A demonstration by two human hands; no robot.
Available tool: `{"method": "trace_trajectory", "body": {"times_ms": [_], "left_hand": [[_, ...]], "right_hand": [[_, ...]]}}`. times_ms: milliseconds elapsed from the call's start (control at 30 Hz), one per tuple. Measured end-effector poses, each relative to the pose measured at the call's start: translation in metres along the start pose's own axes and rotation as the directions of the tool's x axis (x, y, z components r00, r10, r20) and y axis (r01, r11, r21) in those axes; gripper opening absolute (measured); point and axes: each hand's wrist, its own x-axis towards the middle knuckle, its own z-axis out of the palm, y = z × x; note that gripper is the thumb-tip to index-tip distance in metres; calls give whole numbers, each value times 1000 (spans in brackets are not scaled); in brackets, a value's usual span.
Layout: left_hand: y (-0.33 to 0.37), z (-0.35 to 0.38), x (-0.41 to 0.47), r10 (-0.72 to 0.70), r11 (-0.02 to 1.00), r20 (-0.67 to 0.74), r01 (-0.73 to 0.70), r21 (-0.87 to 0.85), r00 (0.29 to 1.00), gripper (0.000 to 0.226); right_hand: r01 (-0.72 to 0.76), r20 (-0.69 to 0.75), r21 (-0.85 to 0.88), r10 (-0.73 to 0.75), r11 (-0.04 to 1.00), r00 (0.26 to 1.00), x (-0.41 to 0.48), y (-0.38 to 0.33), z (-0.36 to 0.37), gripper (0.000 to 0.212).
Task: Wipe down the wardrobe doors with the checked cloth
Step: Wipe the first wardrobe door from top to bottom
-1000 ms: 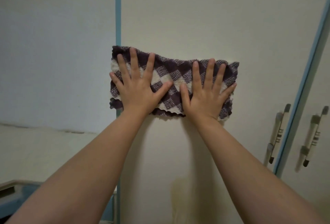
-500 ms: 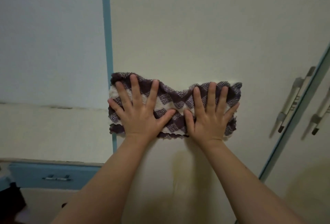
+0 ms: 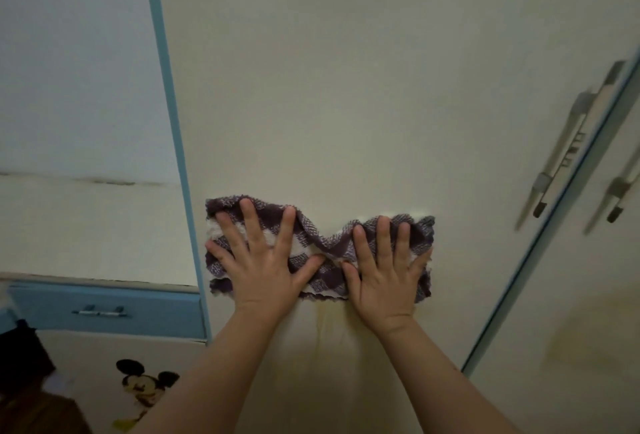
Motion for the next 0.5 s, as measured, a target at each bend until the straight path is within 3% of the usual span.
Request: {"method": "trace_trajectory", "body": {"times_ms": [200,300,500], "left_hand": [[26,-10,24,7,1000,-12,-7,-15,1000,85],[63,-11,43,21,1000,-33,-22,-11,999,84],[121,9,32,167,986,-16,-167,18,986,90]], "right_hand": [[-74,1,15,74,997,997,30,24,-18,64],[-30,-20,4,30,1000,999,42,60,-26,63],[-111,20,21,110,994,994,11,117,-29,59]]}}
